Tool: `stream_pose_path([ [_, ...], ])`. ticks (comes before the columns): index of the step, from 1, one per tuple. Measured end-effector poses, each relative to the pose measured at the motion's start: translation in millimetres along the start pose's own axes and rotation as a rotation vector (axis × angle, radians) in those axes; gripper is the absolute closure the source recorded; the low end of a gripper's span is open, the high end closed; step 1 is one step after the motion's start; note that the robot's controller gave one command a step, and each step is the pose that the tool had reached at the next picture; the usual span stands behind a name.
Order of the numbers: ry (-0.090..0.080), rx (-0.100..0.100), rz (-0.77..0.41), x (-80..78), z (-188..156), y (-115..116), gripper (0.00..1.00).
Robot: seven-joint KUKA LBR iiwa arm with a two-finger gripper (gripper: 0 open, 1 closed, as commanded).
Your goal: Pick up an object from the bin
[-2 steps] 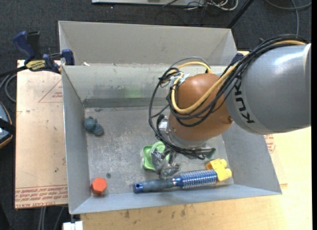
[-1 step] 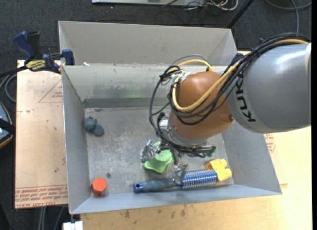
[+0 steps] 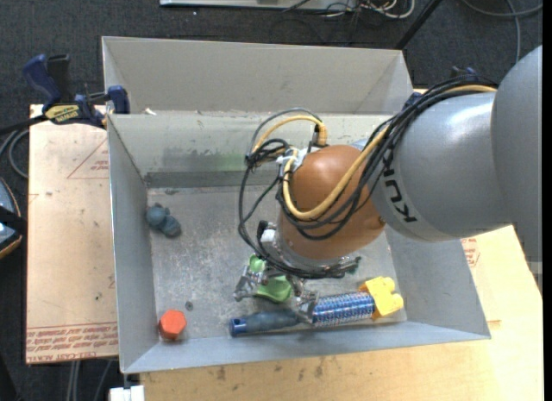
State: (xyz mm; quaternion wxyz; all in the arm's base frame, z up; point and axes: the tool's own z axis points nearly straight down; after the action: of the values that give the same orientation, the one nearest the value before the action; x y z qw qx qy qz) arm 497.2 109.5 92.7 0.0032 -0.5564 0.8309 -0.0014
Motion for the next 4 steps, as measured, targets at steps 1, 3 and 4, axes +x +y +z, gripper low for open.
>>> stream_pose_path([
  [1, 0.002, 0.006, 0.001, 1.0, -2, -3, 1.0],
  [3, -0.001, 0.011, -0.028, -13.3, 0, 6, 1.0],
  [4, -0.014, 0.008, -0.028, -17.9, 3, 10, 0.0],
])
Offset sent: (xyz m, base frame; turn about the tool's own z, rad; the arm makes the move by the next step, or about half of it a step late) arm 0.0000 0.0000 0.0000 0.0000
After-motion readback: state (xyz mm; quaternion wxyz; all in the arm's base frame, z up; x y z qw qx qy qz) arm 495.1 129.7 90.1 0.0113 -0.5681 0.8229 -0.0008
